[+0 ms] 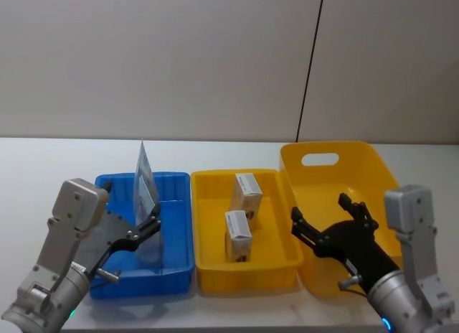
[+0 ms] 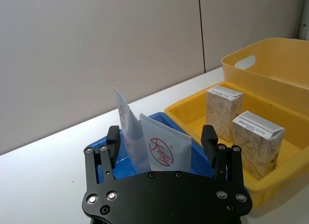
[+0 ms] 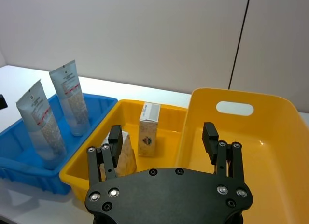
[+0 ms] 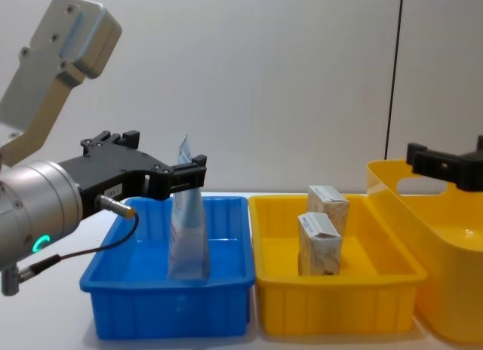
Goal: Bimanual collaborative sorting of washing and personal care products
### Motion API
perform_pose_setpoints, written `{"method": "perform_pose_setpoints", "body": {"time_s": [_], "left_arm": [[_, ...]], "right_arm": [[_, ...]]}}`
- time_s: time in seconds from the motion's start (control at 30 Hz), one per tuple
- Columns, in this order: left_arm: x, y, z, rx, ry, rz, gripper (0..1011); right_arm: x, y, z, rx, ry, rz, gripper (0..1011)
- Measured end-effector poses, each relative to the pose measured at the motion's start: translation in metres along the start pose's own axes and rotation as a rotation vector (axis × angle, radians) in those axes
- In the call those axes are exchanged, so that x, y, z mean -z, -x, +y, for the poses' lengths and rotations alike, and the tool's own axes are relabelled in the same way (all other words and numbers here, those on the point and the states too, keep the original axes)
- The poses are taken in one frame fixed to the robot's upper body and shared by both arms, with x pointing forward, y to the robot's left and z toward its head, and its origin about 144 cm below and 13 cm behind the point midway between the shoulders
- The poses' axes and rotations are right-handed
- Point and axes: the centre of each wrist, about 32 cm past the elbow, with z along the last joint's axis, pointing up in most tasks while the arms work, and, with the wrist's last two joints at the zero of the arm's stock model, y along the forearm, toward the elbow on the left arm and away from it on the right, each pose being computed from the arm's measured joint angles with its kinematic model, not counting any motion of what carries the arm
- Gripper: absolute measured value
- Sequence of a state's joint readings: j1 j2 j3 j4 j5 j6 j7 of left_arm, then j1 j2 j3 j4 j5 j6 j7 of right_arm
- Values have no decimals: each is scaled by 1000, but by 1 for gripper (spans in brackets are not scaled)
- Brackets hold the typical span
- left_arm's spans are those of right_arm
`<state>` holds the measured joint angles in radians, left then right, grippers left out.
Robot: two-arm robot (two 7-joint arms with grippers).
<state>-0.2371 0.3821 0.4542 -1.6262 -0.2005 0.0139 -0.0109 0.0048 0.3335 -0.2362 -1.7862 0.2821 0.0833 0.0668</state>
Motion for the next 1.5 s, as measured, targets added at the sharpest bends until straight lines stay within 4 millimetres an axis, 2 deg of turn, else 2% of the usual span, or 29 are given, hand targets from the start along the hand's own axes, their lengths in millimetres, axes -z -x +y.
{"method": "perform_pose_setpoints", "body": {"time_s": [0.47, 0.67, 1.13, 1.5], "left_arm": [[0, 0, 0, 0, 0, 0, 1001], [0, 0, 0, 0, 0, 0, 1001], [0, 0, 0, 0, 0, 0, 1001], [0, 0, 0, 0, 0, 0, 1001]], "right_arm": [[-38, 17, 27, -56, 129, 15, 1003], [-48, 25, 43, -76, 209, -6, 1003], [-45, 42, 85, -79, 352, -70, 1003], [-32, 51, 105, -45, 429, -107, 1003]]}}
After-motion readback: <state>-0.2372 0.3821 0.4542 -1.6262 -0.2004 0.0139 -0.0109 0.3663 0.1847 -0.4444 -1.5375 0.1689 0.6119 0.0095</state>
